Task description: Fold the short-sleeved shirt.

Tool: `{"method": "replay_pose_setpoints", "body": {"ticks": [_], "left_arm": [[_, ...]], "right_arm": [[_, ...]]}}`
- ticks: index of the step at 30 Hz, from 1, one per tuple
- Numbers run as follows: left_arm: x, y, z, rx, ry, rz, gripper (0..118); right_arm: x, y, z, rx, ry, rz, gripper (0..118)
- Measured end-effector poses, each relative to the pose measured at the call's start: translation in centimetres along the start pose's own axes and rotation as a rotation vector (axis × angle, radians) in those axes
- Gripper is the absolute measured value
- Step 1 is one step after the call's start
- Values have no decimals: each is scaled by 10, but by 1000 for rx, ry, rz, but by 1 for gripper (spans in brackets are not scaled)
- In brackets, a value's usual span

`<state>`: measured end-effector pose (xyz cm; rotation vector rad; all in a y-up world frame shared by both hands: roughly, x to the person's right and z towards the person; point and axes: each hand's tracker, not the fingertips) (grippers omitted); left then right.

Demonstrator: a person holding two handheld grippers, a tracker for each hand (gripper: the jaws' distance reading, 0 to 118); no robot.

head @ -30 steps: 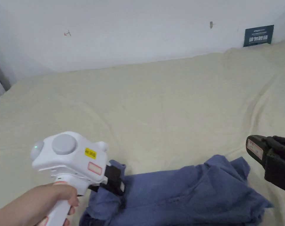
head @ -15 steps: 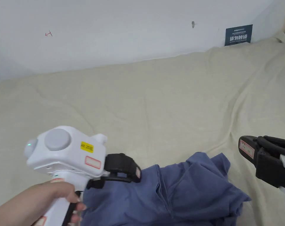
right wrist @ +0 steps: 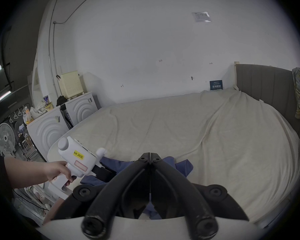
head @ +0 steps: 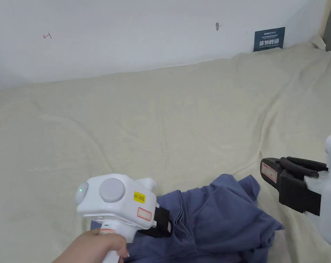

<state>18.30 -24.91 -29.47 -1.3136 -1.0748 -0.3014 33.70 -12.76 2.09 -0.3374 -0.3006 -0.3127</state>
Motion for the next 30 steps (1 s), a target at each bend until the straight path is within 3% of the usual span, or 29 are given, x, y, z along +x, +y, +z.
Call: {"method": "replay_pose_setpoints", "body": {"ticks": [5,8,12,14,17,20,22,24,25,26,29,30], "left_arm": [[7,0,12,11,-7,-53,0],[9,-1,19,6,-167,-24,0],[12,-8,21,-57,-538,-35,0],[9,-15,30,-14,-581,-33,0],[-20,-26,61,90,-528,16,0],[-69,-39,98,191,-287,137,0],[-109,-45,112,173,-123,249,0],[-152,-57,120,126,-105,341,0],[-167,-63,121,126,-138,340,4],[-174,-70,120,110,-247,365,32],[-201,-87,104,126,-537,487,77],[-206,-93,103,117,-553,478,118]], "right_arm": [[1,0,-1,-11,-14,10,0],[-1,3,-5,-12,-14,9,0],[-6,8,-8,-14,12,0,0],[-10,11,-7,-16,22,5,0],[-14,17,-4,-15,30,13,0],[-14,20,-2,-19,24,6,0],[-15,19,-2,-28,12,1,0],[-18,18,-5,-38,10,-3,0],[-21,18,-7,-44,10,-4,0],[-23,17,-11,-53,10,-3,0],[-30,15,-18,-82,20,-18,0],[-32,14,-21,-91,33,-33,0]]}}
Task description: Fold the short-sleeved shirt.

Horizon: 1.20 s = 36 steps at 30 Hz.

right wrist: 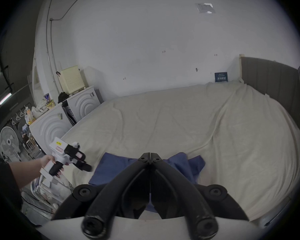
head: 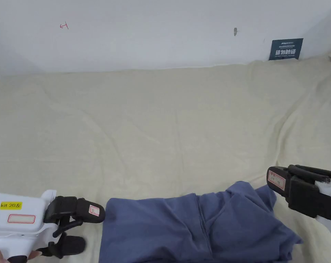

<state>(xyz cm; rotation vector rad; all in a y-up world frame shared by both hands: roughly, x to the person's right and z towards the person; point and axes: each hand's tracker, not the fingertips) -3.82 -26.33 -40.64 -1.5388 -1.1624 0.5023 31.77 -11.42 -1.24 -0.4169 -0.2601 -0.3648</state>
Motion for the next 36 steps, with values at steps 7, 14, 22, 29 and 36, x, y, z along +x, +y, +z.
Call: {"method": "replay_pose_setpoints", "body": {"ticks": [7,14,22,29,36], "left_arm": [[-5,11,-62,-54,-198,42,118],[-1,20,-91,-90,-123,-50,118],[8,5,-75,-2,156,-53,13],[73,7,-27,86,578,-250,13],[131,-2,-6,76,1149,-512,13]], "right_arm": [[-16,12,-6,-16,45,-5,0],[-21,14,-3,1,56,17,0],[-12,1,-3,-38,57,-19,0],[-8,-1,5,-2,57,-4,0],[0,-2,9,24,72,-38,0]]}}
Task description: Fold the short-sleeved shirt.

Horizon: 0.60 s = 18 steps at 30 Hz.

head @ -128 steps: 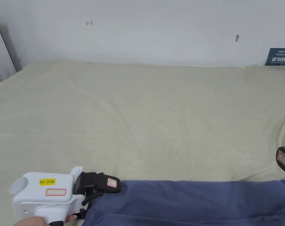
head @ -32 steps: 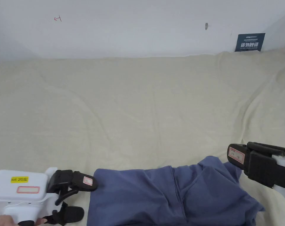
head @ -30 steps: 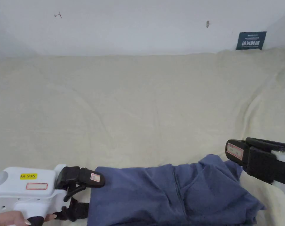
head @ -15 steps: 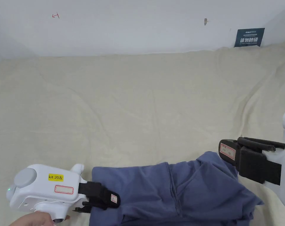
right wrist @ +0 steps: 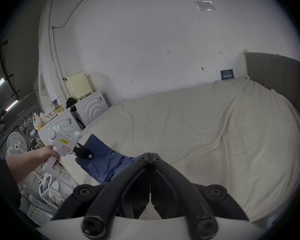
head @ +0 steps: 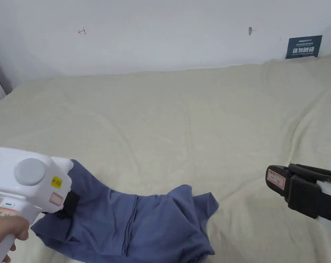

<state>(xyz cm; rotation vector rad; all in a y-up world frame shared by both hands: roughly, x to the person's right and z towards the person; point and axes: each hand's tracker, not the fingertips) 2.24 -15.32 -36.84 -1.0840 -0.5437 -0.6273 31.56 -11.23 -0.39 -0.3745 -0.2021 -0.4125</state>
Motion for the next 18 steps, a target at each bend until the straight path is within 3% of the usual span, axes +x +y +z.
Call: {"method": "replay_pose_setpoints", "body": {"ticks": [1,4,8,9,11,12,18], "left_arm": [[8,4,5,-4,-52,28,13],[48,21,8,-7,-412,131,13],[126,45,-11,-154,-729,138,16],[146,50,-17,-167,-776,119,36],[174,60,-26,-194,-850,82,98],[184,67,-30,-124,-843,31,118],[167,67,-12,-61,-790,38,115]], "right_arm": [[1,0,0,-1,4,-6,0],[5,-1,2,-8,11,-27,0],[10,0,12,5,-5,-36,0],[11,2,14,6,-9,-36,0],[16,2,18,10,-18,-41,0],[18,2,21,13,-24,-46,0],[31,3,29,24,-38,-68,0]]}}
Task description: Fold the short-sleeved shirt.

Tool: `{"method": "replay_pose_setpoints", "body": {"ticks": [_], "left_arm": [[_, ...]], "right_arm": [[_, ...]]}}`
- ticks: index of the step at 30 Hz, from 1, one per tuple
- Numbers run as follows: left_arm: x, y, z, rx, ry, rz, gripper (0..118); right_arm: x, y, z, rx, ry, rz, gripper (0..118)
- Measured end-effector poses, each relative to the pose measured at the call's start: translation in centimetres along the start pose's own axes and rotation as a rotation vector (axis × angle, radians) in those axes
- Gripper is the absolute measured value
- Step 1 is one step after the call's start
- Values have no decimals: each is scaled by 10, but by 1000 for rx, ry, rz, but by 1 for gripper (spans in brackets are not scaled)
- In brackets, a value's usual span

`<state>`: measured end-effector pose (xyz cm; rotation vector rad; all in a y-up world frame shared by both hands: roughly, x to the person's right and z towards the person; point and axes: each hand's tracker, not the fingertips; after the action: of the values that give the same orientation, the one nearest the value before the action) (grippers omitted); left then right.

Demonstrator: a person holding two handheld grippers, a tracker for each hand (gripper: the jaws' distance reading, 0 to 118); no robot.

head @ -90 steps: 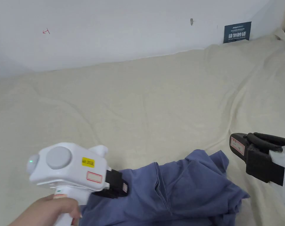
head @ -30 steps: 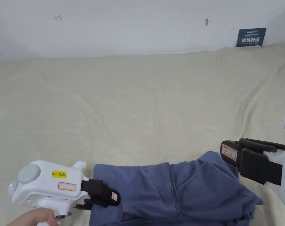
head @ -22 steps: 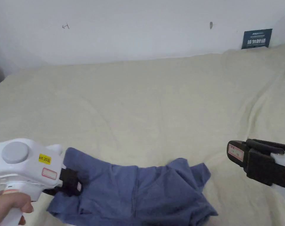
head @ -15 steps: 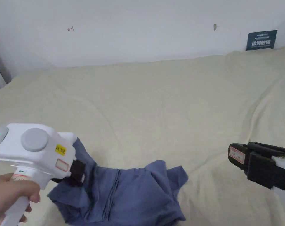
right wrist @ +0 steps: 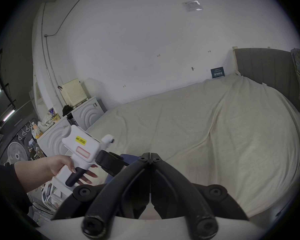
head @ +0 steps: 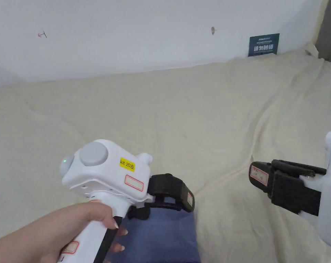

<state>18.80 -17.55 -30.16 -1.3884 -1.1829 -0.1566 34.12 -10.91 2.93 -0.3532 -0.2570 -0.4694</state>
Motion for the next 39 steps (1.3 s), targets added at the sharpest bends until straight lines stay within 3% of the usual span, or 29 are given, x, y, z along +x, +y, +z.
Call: {"method": "replay_pose_setpoints", "body": {"ticks": [5,7,12,19,24,25,26,28,30,33,35,39], "left_arm": [[-21,-27,43,114,17,50,107],[-23,-32,44,197,2,45,0],[-20,-32,-6,154,-26,40,0],[-13,-11,-106,-8,188,29,0],[0,-15,-107,66,128,49,0],[1,-15,-108,75,87,30,0],[6,-17,-103,72,-48,32,0],[6,-25,-100,43,-421,116,0],[21,-35,-79,134,-510,70,0],[29,-49,-20,350,-453,-5,0],[35,-65,28,522,-365,-40,0],[62,-117,124,972,102,-262,0]], "right_arm": [[7,0,-10,-4,-10,-4,0],[9,-1,-13,-12,-3,-22,0],[8,-3,-16,-34,-8,-26,0],[5,-4,-12,-47,-23,-10,0],[0,1,-9,-45,-17,-12,0],[-2,1,-10,-41,-13,-10,0],[-3,1,-11,-37,-3,-8,0],[-5,1,-12,-29,20,-14,0],[-8,2,-9,-9,46,-41,0],[-12,9,5,62,105,-68,0],[-18,18,18,116,121,-23,0],[-39,30,46,311,51,168,0]]}}
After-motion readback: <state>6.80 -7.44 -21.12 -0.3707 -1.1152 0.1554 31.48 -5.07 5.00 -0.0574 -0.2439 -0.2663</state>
